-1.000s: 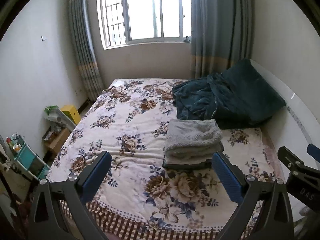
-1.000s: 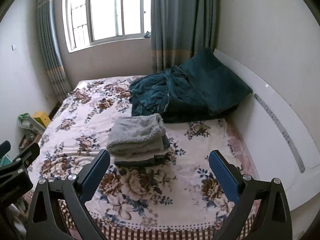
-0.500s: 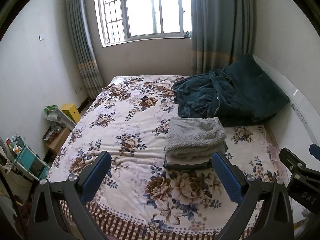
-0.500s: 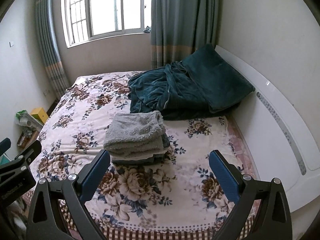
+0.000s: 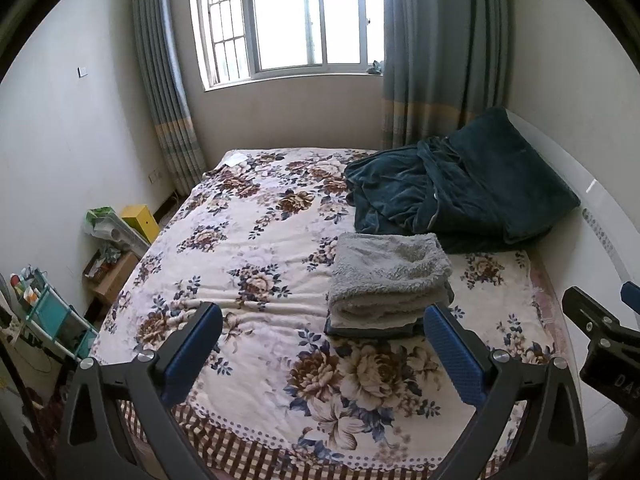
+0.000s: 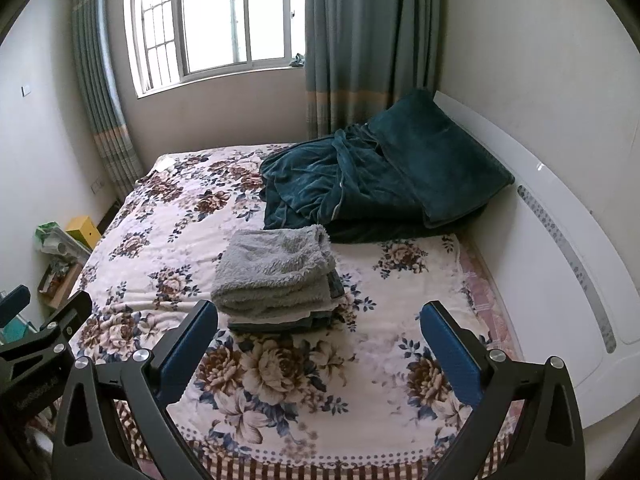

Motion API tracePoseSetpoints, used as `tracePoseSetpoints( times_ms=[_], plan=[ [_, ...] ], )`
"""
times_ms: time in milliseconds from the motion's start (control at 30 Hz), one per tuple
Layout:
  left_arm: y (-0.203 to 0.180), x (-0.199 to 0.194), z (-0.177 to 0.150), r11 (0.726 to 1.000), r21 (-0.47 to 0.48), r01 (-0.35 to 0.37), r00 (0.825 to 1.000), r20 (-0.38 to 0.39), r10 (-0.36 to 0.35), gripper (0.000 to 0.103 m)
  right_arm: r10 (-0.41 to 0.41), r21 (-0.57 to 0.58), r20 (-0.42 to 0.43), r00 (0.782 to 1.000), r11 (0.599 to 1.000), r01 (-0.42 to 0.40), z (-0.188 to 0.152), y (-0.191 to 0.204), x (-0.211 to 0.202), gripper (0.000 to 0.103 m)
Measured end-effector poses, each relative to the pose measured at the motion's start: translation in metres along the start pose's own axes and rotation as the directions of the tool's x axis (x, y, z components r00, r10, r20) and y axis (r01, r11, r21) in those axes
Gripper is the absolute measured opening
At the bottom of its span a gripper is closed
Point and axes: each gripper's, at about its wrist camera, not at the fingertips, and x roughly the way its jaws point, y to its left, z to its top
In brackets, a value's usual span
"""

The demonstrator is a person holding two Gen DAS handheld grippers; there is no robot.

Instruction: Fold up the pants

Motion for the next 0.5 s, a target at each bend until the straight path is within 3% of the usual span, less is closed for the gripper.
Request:
tracePoseSetpoints(
  times_ms=[500],
  plan=[
    [-0.0006,-0.0003,-0.0003,1.0,-0.001,-0.003,1.0,0.005,0.003,0.103,0.011,0.006,-0.008,1.0,1.0,-0.011,-0.0028,0.0007,0.0024,0.103]
  ],
)
